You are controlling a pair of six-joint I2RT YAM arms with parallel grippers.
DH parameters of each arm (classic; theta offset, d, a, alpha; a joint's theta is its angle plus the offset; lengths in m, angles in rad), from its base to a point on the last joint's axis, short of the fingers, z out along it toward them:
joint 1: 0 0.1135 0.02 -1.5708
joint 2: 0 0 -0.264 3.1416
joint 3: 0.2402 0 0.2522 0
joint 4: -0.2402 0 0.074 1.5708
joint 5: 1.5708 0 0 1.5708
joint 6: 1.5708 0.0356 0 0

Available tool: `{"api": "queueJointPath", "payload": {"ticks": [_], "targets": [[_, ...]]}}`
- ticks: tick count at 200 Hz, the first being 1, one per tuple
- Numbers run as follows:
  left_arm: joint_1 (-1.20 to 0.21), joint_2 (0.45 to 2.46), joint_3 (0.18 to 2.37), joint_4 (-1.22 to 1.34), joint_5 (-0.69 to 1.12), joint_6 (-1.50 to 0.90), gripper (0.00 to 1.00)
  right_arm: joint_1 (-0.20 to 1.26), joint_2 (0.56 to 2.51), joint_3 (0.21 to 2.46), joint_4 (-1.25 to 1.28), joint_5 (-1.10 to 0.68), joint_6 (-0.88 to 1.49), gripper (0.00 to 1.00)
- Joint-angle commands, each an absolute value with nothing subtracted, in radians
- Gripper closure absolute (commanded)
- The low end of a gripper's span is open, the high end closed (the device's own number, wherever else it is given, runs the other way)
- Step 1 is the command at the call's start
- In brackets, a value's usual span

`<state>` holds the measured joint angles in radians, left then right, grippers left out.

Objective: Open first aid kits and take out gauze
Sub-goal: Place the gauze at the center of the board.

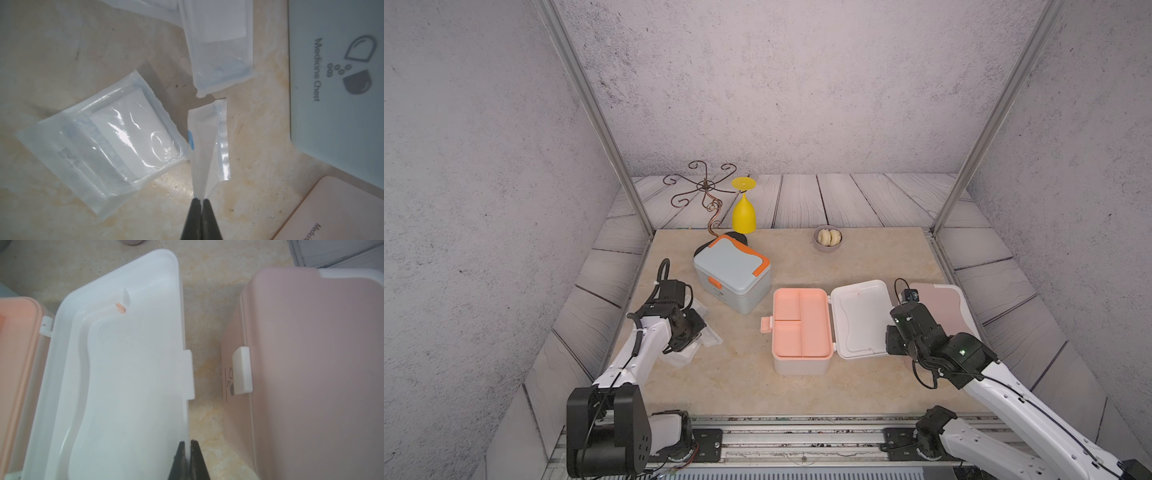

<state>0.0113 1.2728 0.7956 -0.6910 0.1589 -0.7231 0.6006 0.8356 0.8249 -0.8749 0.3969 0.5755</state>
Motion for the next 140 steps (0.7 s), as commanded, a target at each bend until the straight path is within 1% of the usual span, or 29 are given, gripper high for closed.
{"api": "queueJointPath", "payload": {"ticks": [1,3,8,22,30,34,38,59,84,100,127,140], "targets": [[0.02,1.281,0.802,-0.693,0.148,-0.712,0.99,0.598,0.824,0.825,-0.836,0.378,0.599,0.96],[0.02,1.281,0.806,-0.698,0.144,-0.71,0.96,0.598,0.824,0.825,-0.836,0.378,0.6,0.96],[0.02,1.277,0.816,-0.714,0.138,-0.71,0.84,0.598,0.822,0.825,-0.837,0.379,0.599,0.95],[0.015,1.251,0.834,-0.742,0.125,-0.703,0.47,0.598,0.821,0.824,-0.838,0.378,0.599,0.94],[0.003,1.226,0.842,-0.751,0.12,-0.693,0.33,0.598,0.822,0.824,-0.838,0.376,0.6,0.92],[-0.003,1.21,0.846,-0.761,0.112,-0.692,0.23,0.598,0.821,0.824,-0.836,0.374,0.6,0.91],[-0.011,1.198,0.854,-0.772,0.102,-0.69,0.18,0.598,0.823,0.823,-0.836,0.374,0.601,0.91],[-0.086,1.134,0.91,-0.847,0.042,-0.684,0.16,0.597,0.824,0.824,-0.834,0.374,0.601,0.91],[-0.299,1.113,1.024,-0.928,-0.021,-0.726,0.17,0.598,0.821,0.821,-0.838,0.374,0.604,0.91],[-0.443,1.161,1.118,-0.971,-0.048,-0.76,0.21,0.598,0.816,0.818,-0.838,0.375,0.607,0.91],[-0.692,1.3,1.293,-1.028,-0.097,-0.795,0.26,0.597,0.815,0.812,-0.839,0.378,0.609,0.91],[-0.793,1.364,1.363,-1.041,-0.107,-0.811,0.28,0.597,0.815,0.812,-0.839,0.378,0.61,0.88]]}}
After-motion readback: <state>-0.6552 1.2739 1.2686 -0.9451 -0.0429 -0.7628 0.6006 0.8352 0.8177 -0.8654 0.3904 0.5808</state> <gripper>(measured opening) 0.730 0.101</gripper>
